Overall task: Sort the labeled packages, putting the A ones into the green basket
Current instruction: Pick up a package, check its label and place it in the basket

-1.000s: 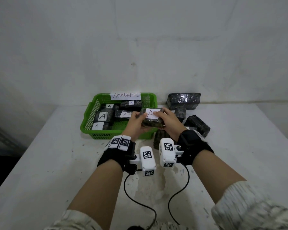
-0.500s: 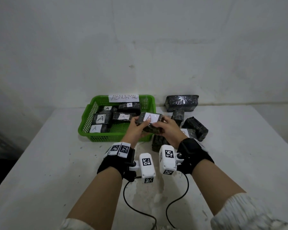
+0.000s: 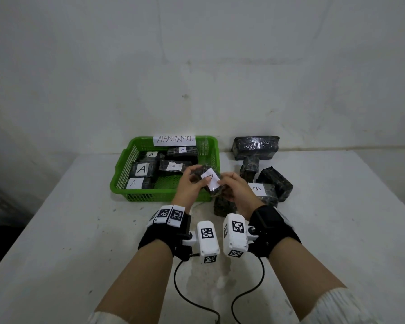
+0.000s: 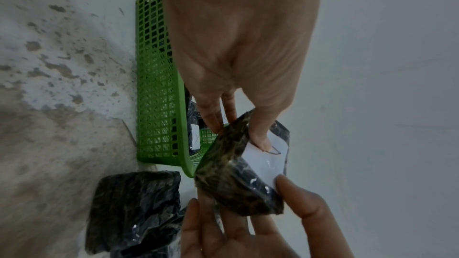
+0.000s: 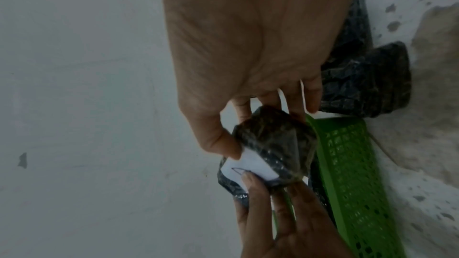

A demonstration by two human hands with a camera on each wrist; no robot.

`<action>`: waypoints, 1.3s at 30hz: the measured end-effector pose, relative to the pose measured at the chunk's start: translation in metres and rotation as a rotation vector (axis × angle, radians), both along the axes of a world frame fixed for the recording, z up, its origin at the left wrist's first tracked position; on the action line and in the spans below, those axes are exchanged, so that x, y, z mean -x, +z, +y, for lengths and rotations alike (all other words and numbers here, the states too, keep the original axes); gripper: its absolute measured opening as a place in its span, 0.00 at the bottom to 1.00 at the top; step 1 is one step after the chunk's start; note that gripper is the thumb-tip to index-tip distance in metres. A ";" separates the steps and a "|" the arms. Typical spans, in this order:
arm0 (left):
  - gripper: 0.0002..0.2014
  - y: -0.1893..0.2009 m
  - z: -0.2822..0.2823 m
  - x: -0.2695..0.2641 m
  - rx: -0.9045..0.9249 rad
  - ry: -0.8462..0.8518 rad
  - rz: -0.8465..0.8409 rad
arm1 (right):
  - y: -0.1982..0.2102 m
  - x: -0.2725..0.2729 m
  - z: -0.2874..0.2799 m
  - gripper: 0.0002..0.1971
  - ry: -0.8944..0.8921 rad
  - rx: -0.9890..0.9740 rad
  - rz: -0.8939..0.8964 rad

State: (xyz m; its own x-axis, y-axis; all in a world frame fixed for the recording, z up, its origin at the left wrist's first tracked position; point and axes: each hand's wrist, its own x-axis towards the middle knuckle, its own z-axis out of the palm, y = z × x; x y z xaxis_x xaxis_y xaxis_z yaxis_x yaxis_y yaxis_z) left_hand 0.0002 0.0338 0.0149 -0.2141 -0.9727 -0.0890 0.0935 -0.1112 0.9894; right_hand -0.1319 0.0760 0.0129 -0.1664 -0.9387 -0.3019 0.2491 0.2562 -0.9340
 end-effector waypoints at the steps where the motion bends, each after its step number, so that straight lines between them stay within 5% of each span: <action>1: 0.18 0.000 0.001 -0.002 0.016 -0.029 -0.005 | -0.001 0.001 0.000 0.08 0.020 -0.019 0.005; 4: 0.21 0.003 0.003 -0.006 0.055 -0.125 -0.038 | -0.004 0.000 0.000 0.23 0.058 -0.043 -0.005; 14: 0.17 -0.003 0.001 -0.006 -0.087 -0.052 -0.046 | -0.002 -0.011 0.002 0.11 -0.009 -0.018 -0.019; 24: 0.19 -0.010 -0.003 -0.010 -0.116 -0.043 -0.105 | -0.003 -0.017 0.001 0.15 0.132 -0.020 -0.018; 34: 0.24 -0.006 0.000 -0.016 -0.088 -0.087 -0.081 | -0.011 -0.017 0.000 0.29 0.029 0.093 -0.044; 39: 0.14 -0.010 -0.005 -0.021 -0.114 -0.055 -0.041 | -0.011 -0.017 -0.003 0.15 0.016 0.107 -0.221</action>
State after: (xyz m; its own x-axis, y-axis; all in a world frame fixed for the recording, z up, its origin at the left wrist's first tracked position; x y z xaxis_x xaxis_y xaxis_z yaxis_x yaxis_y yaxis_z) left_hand 0.0215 0.0285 0.0048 -0.2611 -0.9425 -0.2085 0.0434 -0.2273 0.9729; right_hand -0.1150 0.0735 0.0015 -0.0921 -0.9693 -0.2280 0.4475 0.1642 -0.8791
